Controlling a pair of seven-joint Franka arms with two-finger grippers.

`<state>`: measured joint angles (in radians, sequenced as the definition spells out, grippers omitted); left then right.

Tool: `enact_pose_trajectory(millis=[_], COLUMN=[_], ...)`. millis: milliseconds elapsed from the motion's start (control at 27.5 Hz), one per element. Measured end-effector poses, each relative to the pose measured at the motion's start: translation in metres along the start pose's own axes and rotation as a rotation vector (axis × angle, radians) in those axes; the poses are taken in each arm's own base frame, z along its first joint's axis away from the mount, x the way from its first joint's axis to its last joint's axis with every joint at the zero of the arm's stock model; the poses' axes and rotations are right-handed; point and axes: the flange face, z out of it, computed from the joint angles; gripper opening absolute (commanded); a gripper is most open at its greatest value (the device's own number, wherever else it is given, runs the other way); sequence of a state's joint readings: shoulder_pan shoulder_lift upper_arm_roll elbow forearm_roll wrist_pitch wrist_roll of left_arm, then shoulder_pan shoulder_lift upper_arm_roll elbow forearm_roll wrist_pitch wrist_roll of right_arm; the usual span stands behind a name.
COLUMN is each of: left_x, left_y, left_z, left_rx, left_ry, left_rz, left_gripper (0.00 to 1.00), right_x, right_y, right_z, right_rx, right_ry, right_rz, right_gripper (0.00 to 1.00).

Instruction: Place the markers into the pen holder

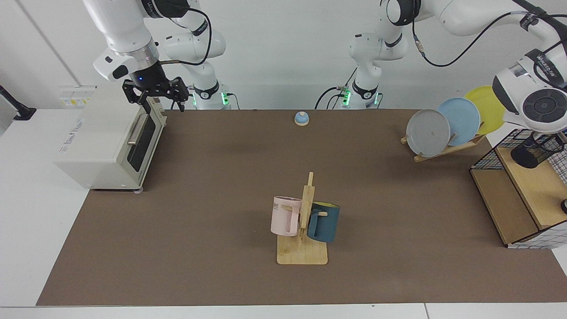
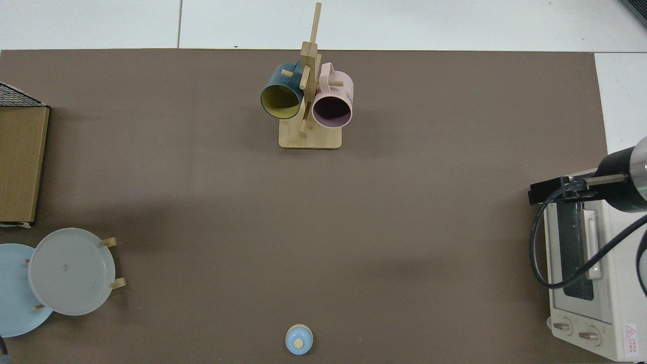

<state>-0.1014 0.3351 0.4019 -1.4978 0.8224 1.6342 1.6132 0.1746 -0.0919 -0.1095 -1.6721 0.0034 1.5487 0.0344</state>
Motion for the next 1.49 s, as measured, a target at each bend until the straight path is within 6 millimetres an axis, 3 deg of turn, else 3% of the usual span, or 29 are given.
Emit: enact_pose_trajectory(millis=[218,436,655,909,1055,1491], left_x=[0.0,0.015,0.057,0.116,0.133,0.168], left_y=[0.004,0.006,0.007,0.014,0.018,0.039], left_z=[-0.02,-0.062,-0.116,-0.164,-0.173,-0.185], left_rx=[-0.005,0.051,0.152,0.198,0.158,-0.028], left_ry=[-0.007,-0.008,0.068,0.374,0.52,0.705], left_rz=[-0.006,-0.02,-0.085,-0.101,-0.182,-0.598], left_gripper=[1.0,1.0,1.0,1.0,1.0,1.0], right_x=[0.0,0.0,0.0,0.0,0.0,0.0], right_y=[0.0,0.0,0.0,0.0,0.0,0.0], right_z=[0.0,0.0,0.0,0.0,0.0,0.0], right_rx=[0.0,0.0,0.0,0.0,0.0,0.0], right_ry=[0.0,0.0,0.0,0.0,0.0,0.0], right_rz=[0.0,0.0,0.0,0.0,0.0,0.0], right_gripper=[1.0,1.0,1.0,1.0,1.0,1.0])
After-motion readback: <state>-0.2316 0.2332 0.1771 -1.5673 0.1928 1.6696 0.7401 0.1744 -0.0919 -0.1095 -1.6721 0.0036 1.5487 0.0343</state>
